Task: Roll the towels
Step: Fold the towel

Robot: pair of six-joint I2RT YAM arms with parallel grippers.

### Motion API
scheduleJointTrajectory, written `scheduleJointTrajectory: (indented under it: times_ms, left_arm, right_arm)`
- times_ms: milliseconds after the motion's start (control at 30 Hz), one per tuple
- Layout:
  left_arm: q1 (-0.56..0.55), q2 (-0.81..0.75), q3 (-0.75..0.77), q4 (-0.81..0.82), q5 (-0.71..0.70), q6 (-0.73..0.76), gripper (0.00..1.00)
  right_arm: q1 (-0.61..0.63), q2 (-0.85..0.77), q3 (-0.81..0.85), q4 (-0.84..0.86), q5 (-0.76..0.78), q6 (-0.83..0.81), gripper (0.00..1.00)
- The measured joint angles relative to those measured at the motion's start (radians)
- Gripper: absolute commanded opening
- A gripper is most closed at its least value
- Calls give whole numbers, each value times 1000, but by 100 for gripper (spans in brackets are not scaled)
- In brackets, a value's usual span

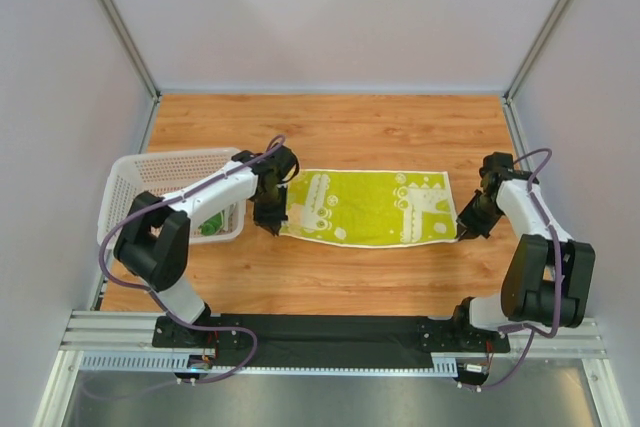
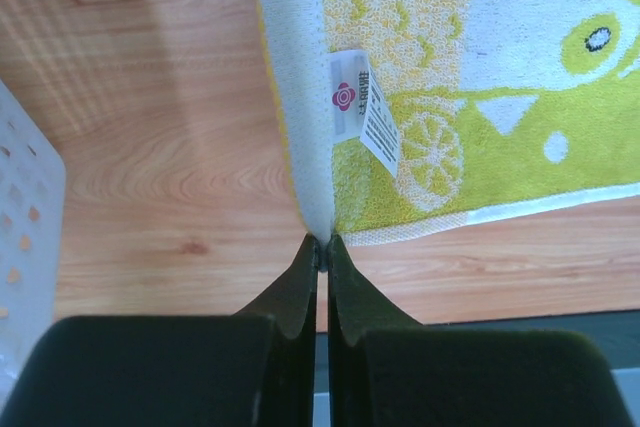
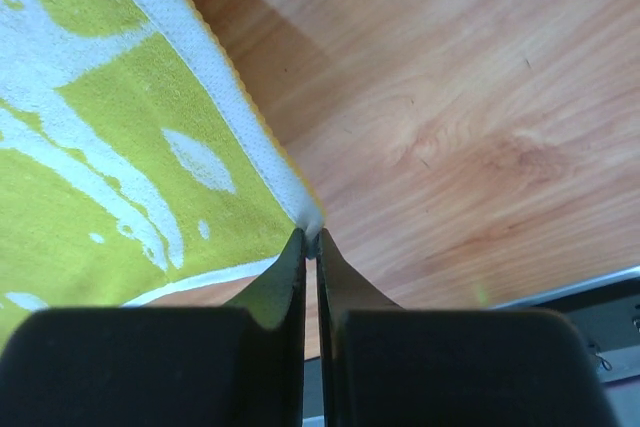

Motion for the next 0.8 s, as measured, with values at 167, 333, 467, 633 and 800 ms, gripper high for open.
scheduleJointTrajectory:
  times_ms: [167,333,467,633,800]
  left_arm:
    - [1,-23,15,-64,19,5,0]
    - [18,-23,99,-119,26,16,0]
    - [45,-16,198,-149,39,27,0]
    - [84,46,289,-177,53,41,0]
    - [120,125,364,-202,68,54,0]
  right_arm:
    - [-1,-45,7,-73,-1,21,0]
    - [-2,2,76,-102,-17,22,0]
    - [-2,82,186,-106,-29,18,0]
    - [-2,159,282,-110,-42,13,0]
    - [-2,243,382,-119,-54,12,0]
